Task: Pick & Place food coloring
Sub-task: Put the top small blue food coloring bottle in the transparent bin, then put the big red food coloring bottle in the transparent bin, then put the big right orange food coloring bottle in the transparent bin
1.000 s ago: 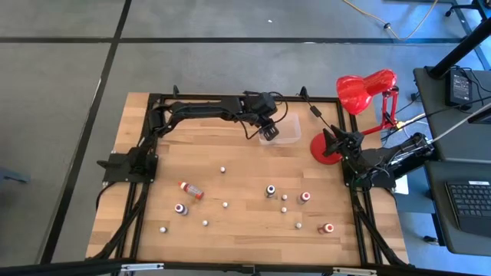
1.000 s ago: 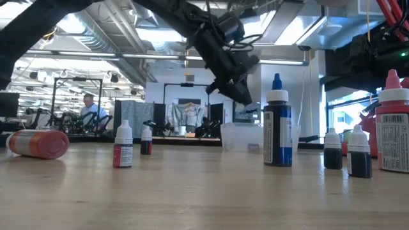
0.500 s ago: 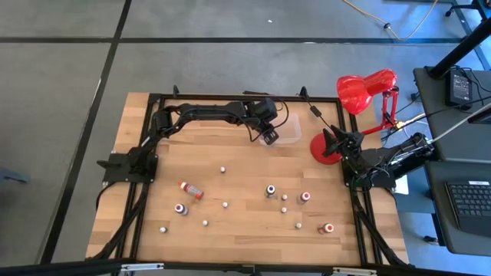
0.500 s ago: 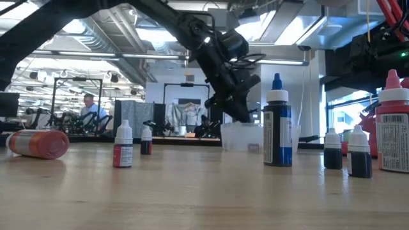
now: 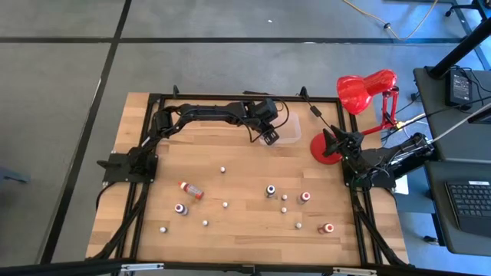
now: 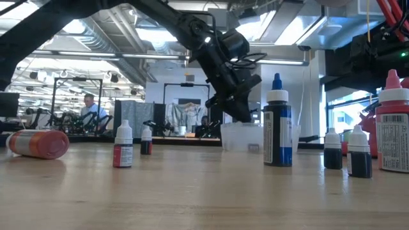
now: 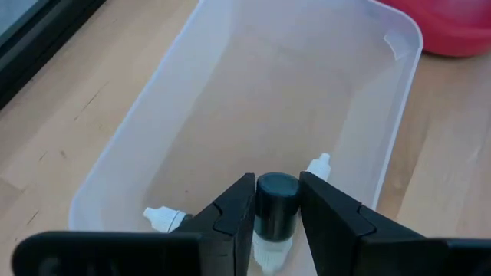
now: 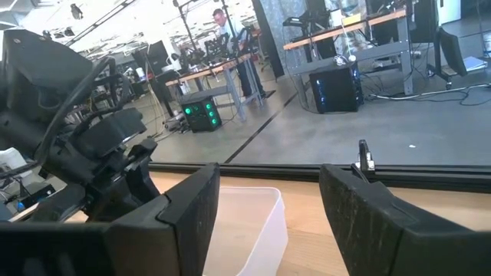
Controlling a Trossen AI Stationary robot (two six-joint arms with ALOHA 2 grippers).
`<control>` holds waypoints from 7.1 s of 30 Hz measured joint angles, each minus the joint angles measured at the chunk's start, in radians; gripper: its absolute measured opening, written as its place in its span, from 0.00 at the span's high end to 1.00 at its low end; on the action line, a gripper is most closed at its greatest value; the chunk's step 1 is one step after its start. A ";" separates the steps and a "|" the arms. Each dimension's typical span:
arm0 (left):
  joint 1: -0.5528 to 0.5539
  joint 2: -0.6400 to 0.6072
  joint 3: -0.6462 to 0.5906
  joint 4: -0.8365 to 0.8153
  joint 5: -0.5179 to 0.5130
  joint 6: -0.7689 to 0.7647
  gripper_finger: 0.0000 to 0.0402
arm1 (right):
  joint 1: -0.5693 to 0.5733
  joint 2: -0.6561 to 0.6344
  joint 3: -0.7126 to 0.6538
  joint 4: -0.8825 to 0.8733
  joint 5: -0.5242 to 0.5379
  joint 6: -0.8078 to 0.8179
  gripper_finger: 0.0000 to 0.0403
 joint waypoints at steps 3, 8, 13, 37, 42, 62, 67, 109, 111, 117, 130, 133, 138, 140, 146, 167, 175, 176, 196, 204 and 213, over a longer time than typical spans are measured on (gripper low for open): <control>0.000 0.000 0.000 0.000 0.000 0.000 0.73 | 0.000 0.000 0.000 0.006 -0.012 -0.001 0.44; 0.000 0.000 0.000 0.002 0.000 0.000 0.68 | 0.000 0.000 0.000 0.070 -0.084 -0.080 0.44; 0.000 -0.031 0.005 0.014 0.001 0.028 0.63 | 0.000 0.000 0.000 0.240 -0.268 -0.304 0.44; 0.033 -0.200 0.014 -0.313 -0.131 0.220 0.64 | 0.000 0.644 0.518 -0.047 -0.738 -0.329 0.44; 0.035 -0.200 0.014 -0.317 -0.131 0.223 0.63 | 0.028 0.866 0.703 -0.305 -0.923 -0.137 0.44; 0.035 -0.200 0.014 -0.300 -0.130 0.297 0.64 | 0.188 1.375 1.044 -0.903 -1.254 0.190 0.44; 0.035 -0.199 0.014 -0.300 -0.130 0.298 0.64 | 0.188 1.415 1.044 -0.918 -1.275 0.190 0.44; 0.033 -0.198 0.014 -0.303 -0.126 0.297 0.64 | 0.184 1.442 0.980 -0.911 -1.220 0.160 0.66; 0.032 -0.198 0.014 -0.304 -0.126 0.297 0.64 | 0.184 1.441 0.980 -0.912 -1.219 0.189 0.70; 0.032 -0.198 0.014 -0.336 -0.126 0.291 0.64 | 0.161 1.441 0.982 -0.918 -1.179 0.272 0.71; 0.032 -0.202 0.013 -0.467 -0.131 0.286 0.64 | -0.063 1.439 1.009 -0.945 -1.081 0.319 0.71; 0.033 -0.215 0.013 -0.485 -0.135 0.286 0.64 | -0.109 1.439 1.009 -0.911 -1.029 0.315 0.71; 0.035 -0.260 0.013 -0.487 -0.194 0.279 0.64 | -0.148 1.439 0.986 -0.740 -0.944 0.214 0.71; 0.035 -0.282 0.013 -0.489 -0.216 0.277 0.64 | -0.164 1.439 0.967 -0.674 -0.948 0.177 0.71; 0.035 -0.344 0.013 -0.494 -0.221 0.250 0.64 | -0.227 1.401 0.951 -0.602 -0.951 0.111 0.71; 0.034 -0.385 0.013 -0.557 -0.298 0.204 0.64 | -0.465 1.319 0.951 -0.652 -0.776 0.082 0.71; 0.034 -0.385 0.013 -0.558 -0.298 0.192 0.64 | -0.526 1.374 0.893 -0.589 -0.784 0.056 0.71; 0.034 -0.385 0.013 -0.558 -0.298 0.191 0.64 | -0.530 1.380 0.882 -0.580 -0.780 0.056 0.71; 0.034 -0.384 0.013 -0.558 -0.298 0.180 0.64 | -0.669 1.387 0.802 -0.478 -0.795 0.084 0.68; 0.034 -0.384 0.013 -0.558 -0.298 0.169 0.64 | -0.705 1.387 0.802 -0.478 -0.794 0.083 0.48; 0.034 -0.384 0.013 -0.558 -0.299 0.165 0.64 | -0.713 1.387 0.802 -0.449 -0.787 0.081 0.46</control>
